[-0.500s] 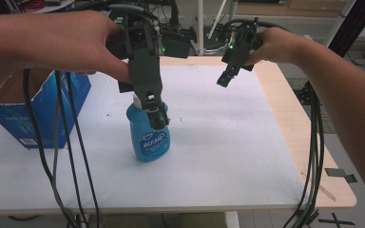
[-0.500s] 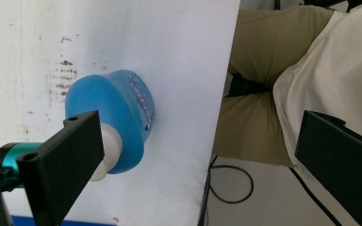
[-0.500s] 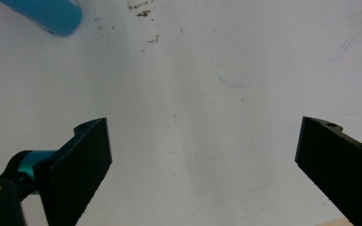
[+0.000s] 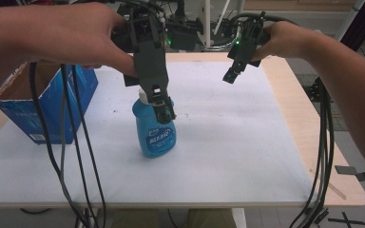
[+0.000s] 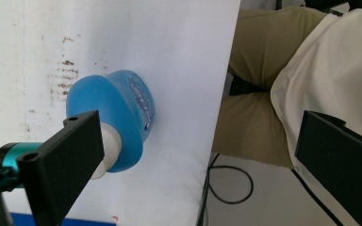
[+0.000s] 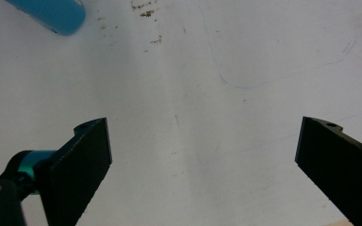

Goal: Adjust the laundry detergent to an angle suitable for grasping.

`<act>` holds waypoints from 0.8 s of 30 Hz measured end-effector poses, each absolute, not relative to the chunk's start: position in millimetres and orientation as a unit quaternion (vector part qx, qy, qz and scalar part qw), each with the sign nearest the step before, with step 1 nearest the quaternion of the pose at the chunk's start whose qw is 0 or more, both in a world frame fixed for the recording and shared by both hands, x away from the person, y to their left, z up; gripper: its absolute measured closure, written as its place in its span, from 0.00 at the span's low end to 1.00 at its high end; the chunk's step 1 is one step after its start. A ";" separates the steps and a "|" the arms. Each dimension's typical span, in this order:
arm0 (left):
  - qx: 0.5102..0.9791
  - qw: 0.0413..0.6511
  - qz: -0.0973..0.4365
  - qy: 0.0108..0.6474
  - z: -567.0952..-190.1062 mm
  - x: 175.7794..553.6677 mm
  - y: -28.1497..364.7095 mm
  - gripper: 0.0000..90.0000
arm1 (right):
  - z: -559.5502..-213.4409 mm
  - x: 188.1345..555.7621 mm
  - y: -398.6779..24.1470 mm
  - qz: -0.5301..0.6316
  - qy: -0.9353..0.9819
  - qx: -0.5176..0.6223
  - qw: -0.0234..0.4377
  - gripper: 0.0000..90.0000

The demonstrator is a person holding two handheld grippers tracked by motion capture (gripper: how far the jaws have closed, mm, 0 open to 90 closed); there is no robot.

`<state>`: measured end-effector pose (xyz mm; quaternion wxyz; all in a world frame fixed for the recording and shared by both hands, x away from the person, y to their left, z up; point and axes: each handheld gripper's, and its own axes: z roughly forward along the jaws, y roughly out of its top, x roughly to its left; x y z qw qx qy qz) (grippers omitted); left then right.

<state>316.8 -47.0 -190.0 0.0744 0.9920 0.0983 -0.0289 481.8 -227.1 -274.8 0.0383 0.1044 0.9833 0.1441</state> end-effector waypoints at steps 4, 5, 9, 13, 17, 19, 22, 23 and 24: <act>0.992 0.076 -0.029 0.101 -188.8 315.6 -47.2 0.02 | -274.1 480.9 -227.7 0.144 0.983 0.106 0.038 0.04; 0.992 0.077 -0.027 0.101 -188.6 315.5 -46.7 0.02 | -273.9 480.6 -228.0 0.143 0.983 0.109 0.038 0.04; 0.991 0.078 -0.024 0.106 -188.0 316.2 -44.1 0.02 | -273.1 479.9 -228.0 0.143 0.983 0.110 0.040 0.04; 0.991 0.079 -0.023 0.109 -187.7 317.7 -42.9 0.02 | -274.0 478.3 -227.1 0.141 0.983 0.107 0.039 0.04; 0.990 0.080 -0.024 0.110 -188.0 318.4 -43.6 0.02 | -274.1 477.8 -226.6 0.139 0.984 0.106 0.039 0.04; 0.991 0.079 -0.024 0.110 -187.9 318.6 -43.6 0.02 | -274.1 478.7 -227.0 0.143 0.983 0.106 0.039 0.04; 0.990 0.078 -0.023 0.112 -188.1 318.2 -43.0 0.02 | -274.2 479.7 -227.2 0.143 0.983 0.107 0.038 0.04; 0.990 0.078 -0.023 0.112 -188.1 318.2 -42.7 0.02 | -274.2 479.7 -227.1 0.144 0.983 0.108 0.038 0.04; 0.990 0.078 -0.023 0.112 -188.0 318.1 -42.5 0.02 | -274.2 479.7 -226.9 0.145 0.983 0.106 0.039 0.04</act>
